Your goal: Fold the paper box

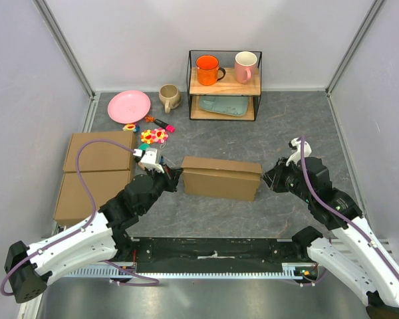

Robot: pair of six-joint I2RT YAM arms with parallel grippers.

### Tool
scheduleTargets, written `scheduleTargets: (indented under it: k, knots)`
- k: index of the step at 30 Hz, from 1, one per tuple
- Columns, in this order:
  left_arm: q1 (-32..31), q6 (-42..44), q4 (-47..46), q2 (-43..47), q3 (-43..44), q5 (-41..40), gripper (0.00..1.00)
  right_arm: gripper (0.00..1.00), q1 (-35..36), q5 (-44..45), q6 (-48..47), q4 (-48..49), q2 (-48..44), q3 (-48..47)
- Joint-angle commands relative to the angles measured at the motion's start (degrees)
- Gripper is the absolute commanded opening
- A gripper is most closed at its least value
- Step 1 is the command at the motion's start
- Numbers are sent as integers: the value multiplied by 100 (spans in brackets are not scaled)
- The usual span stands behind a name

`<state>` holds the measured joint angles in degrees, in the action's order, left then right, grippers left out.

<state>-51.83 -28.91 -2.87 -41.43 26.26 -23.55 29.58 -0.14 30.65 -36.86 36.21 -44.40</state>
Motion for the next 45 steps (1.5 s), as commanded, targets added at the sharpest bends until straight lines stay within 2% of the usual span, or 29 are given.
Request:
scheduleTargets:
  k: [1, 4, 6, 25, 30, 32, 35, 36, 40, 45]
  knots:
    - [-2, 87, 542, -137, 46, 35, 2, 18, 21, 119, -104, 258, 9, -34]
    - [-2, 96, 542, -129, 46, 44, 2, 4, 21, 102, -104, 328, 9, 28]
    - [-2, 113, 542, -120, 46, 35, 2, 0, 21, 128, -95, 329, 27, 81]
    - [-11, -247, 402, -225, -367, 158, 2, 0, 21, 120, 925, -515, -228, 784]
    - [-11, -159, 384, -234, -289, 114, 2, 0, 21, 50, 828, -357, -509, 284]
    - [-11, -98, 375, -234, -253, 105, 2, 3, 21, 23, 750, -182, -562, -145]
    - [-11, -54, 393, -225, -235, 70, 2, 18, 21, 32, 653, 125, -536, -646]
    - [-11, -62, 384, -208, -244, 61, 2, 20, 21, 32, 591, 214, -466, -727]
    - [-11, -80, 402, -199, -244, 52, 2, 22, 30, 23, 582, 697, -237, -772]
    - [-11, -150, 463, -181, -218, 35, 2, 21, 21, -310, 731, 1470, 167, -351]
